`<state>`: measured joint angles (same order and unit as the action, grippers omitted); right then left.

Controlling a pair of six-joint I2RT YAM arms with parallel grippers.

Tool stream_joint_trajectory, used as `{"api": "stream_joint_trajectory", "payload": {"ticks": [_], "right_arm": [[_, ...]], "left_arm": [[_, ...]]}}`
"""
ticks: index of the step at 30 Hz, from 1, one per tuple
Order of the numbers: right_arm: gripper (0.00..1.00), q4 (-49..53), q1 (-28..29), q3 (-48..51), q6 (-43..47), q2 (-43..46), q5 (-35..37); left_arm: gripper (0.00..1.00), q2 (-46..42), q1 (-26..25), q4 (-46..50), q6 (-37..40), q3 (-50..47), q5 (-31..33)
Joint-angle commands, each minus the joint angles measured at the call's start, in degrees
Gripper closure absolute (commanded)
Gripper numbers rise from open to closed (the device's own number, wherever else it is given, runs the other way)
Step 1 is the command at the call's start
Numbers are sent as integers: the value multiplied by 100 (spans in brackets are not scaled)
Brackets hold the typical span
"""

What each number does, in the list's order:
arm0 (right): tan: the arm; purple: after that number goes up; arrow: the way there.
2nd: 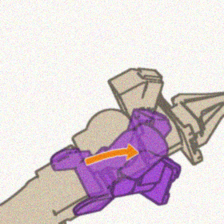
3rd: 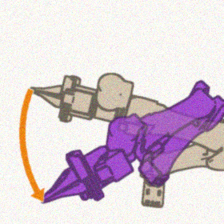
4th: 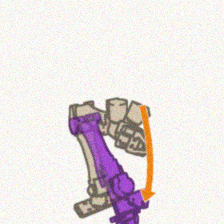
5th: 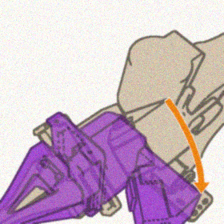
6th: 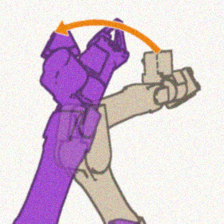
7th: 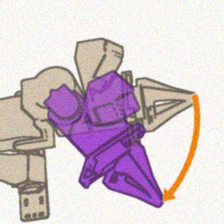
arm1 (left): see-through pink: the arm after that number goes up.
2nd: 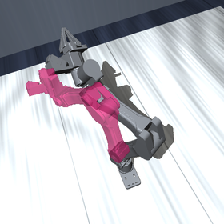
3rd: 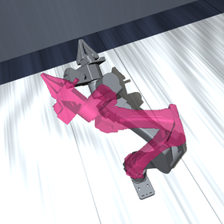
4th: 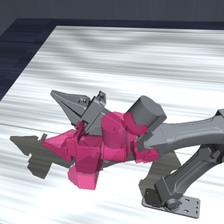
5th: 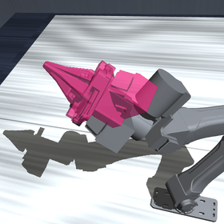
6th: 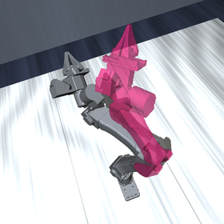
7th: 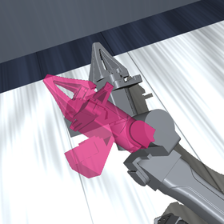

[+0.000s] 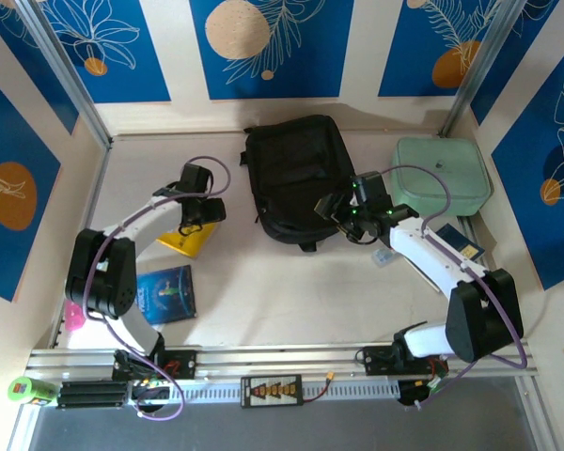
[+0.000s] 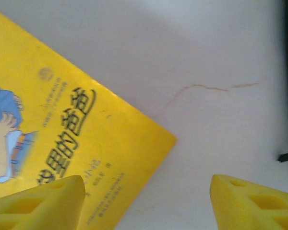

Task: Pack the student bag
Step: Move the book to the center of the table.

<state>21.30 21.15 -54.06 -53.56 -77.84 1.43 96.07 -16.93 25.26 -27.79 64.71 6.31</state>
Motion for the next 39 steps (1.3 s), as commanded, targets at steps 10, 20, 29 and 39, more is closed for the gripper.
{"api": "stream_joint_trajectory", "payload": {"ticks": [10,20,29,39], "right_arm": [[24,204,354,-324,241,-312,-123],[24,300,356,-343,239,-430,-90],[25,79,496,-489,328,-635,-190],[25,-262,940,-674,842,-847,-303]], "left_arm": [[22,1357,537,251,-234,900,-513],[26,738,43,-405,-795,-570,-1834],[26,-164,-1230,-1594,-2418,-1720,-2762],[4,-1581,-825,-416,-1934,-1499,-1686]]}}
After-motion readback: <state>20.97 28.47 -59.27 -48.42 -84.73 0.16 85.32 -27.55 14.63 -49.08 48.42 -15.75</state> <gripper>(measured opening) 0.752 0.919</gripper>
